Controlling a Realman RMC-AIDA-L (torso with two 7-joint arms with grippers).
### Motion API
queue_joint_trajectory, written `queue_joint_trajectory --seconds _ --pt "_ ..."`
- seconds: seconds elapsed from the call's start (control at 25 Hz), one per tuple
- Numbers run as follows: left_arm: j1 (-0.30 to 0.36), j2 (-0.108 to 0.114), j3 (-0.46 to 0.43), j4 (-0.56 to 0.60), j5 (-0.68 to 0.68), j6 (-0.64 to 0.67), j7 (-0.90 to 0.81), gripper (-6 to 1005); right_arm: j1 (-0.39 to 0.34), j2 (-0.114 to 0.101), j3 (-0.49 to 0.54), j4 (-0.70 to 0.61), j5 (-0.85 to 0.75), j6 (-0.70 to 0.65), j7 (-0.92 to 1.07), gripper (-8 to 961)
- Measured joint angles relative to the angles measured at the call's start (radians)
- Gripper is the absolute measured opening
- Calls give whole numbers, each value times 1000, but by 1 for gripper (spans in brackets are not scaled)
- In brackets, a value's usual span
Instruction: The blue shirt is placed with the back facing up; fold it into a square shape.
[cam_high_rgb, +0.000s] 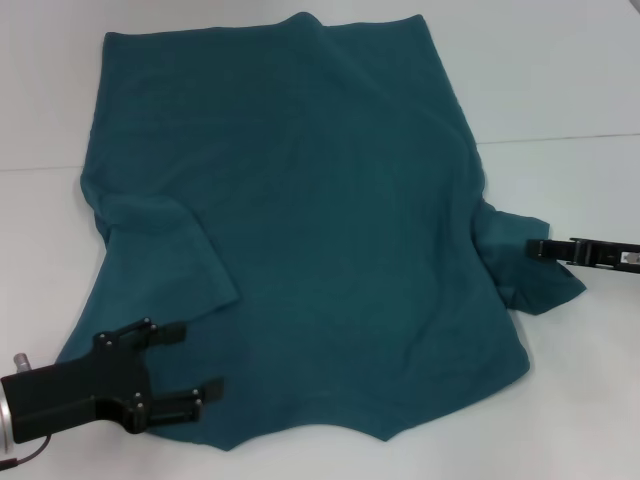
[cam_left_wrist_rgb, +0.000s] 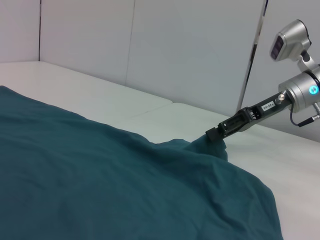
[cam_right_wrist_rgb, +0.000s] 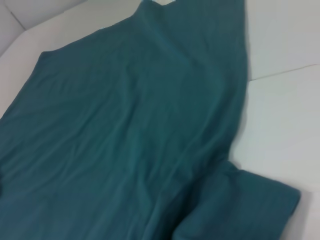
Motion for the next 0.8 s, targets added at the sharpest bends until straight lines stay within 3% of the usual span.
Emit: queue_joint_trajectory --seconds 0.2,0.8 --pt "0 0 0 1 0 -1 -1 934 -1 -6 -5 13 0 2 -1 594" --pt "0 0 0 1 0 -1 -1 934 -16 2 19 0 42 -3 -20 39"
